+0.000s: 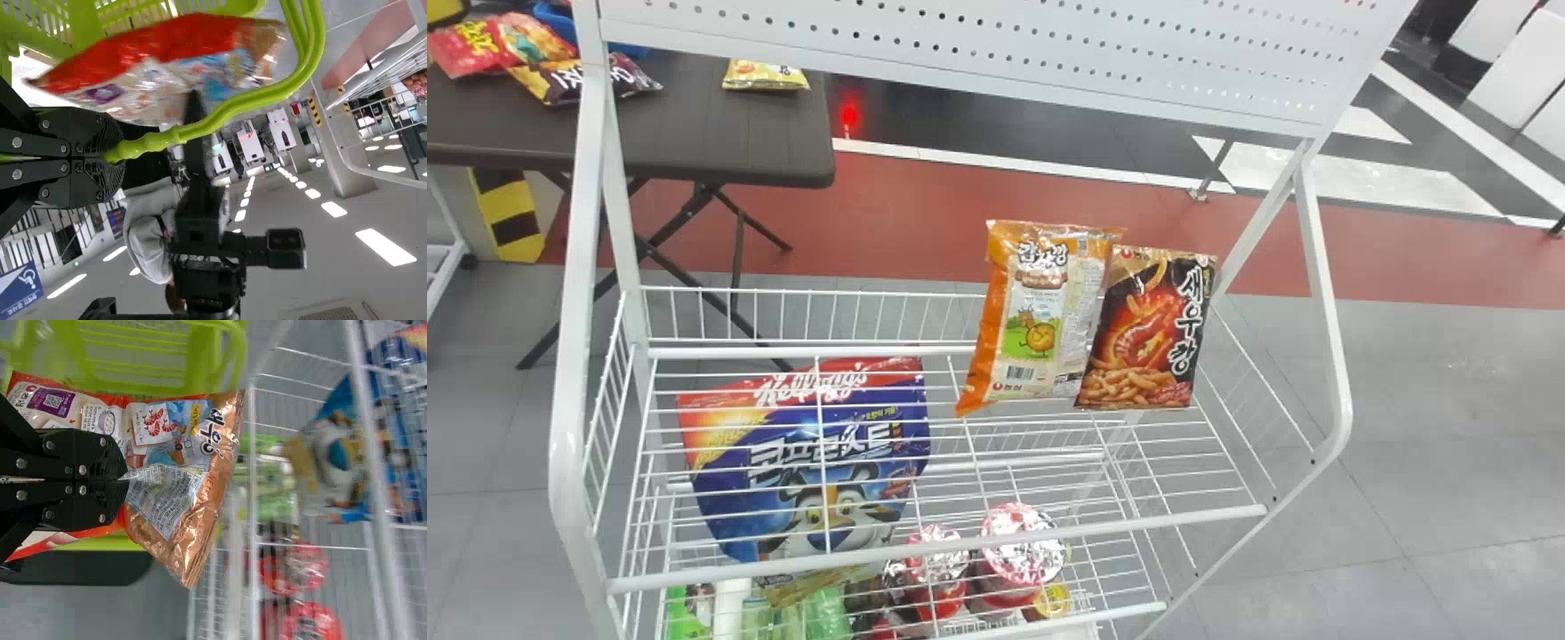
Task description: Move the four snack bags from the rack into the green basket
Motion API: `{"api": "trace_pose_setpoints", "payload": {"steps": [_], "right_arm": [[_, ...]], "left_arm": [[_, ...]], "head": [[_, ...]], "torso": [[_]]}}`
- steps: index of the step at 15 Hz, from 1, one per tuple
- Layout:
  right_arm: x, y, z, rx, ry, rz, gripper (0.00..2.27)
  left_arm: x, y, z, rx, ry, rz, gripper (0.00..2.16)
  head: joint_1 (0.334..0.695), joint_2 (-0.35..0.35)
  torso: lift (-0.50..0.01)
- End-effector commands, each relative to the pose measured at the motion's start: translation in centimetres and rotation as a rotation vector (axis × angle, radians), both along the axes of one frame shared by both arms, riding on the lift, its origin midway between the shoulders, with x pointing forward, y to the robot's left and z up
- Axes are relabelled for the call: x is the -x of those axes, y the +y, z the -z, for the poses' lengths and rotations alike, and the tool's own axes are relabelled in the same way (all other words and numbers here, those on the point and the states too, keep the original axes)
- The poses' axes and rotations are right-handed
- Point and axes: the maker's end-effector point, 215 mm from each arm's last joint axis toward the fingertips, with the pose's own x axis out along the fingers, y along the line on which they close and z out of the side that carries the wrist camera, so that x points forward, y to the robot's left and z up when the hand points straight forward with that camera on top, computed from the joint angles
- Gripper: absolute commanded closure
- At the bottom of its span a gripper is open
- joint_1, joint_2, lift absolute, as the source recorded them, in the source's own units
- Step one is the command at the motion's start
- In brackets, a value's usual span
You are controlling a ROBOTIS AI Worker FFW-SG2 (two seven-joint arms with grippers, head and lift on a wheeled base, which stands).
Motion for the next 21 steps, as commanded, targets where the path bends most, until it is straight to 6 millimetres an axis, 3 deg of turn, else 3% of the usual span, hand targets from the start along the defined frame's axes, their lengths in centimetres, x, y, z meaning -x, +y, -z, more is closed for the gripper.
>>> {"api": "trace_pose_setpoints", "payload": {"steps": [1,5,8,10,11,12,13,14,18,21], "right_arm": [[1.5,3.0,2.1,-0.052,0.054,-0.043,2.13],[-1.6,7.6,3.3,-0.102,-0.058,-0.115,2.13],[-2.1,10.9,4.9,-0.127,-0.068,-0.178,2.13],[-1.3,11.6,5.6,-0.124,-0.043,-0.2,2.12],[-0.8,11.6,5.7,-0.127,-0.026,-0.203,1.93],[-0.6,11.1,5.6,-0.122,-0.027,-0.199,1.19],[-0.9,10.1,5.3,-0.108,-0.036,-0.185,0.16],[-1.1,8.7,5.1,-0.087,-0.045,-0.169,0.0],[-2.8,3.0,4.3,-0.015,-0.079,-0.097,0.05],[-4.9,-0.5,2.1,-0.035,-0.139,-0.03,0.06]], "left_arm": [[0.1,0.0,0.0,0.001,0.0,0.0,1.82],[0.4,-0.2,0.0,0.003,0.002,0.006,1.82],[0.7,0.0,-0.1,0.002,0.003,0.004,1.82],[0.7,-0.1,-0.2,0.004,-0.001,0.005,1.82],[0.7,-0.1,-0.1,0.002,-0.001,0.005,1.82],[0.7,-0.1,-0.1,0.002,-0.001,0.005,1.82],[0.7,-0.1,-0.2,0.001,-0.004,0.006,1.82],[0.7,-0.1,-0.2,0.001,-0.004,0.006,1.82],[0.7,-0.1,-0.2,-0.003,-0.009,0.009,1.82],[0.6,-0.2,-0.2,-0.005,-0.013,0.008,1.82]], "head": [[0.695,-0.35],[0.695,-0.35],[0.695,-0.35],[0.695,-0.35],[0.695,-0.35],[0.695,-0.35],[0.695,-0.35],[0.695,-0.35],[0.695,-0.35],[0.695,-0.35]], "torso": [[0.0],[0.0],[0.0],[0.0],[0.0],[0.0],[0.0],[0.0],[0.0],[0.0]]}}
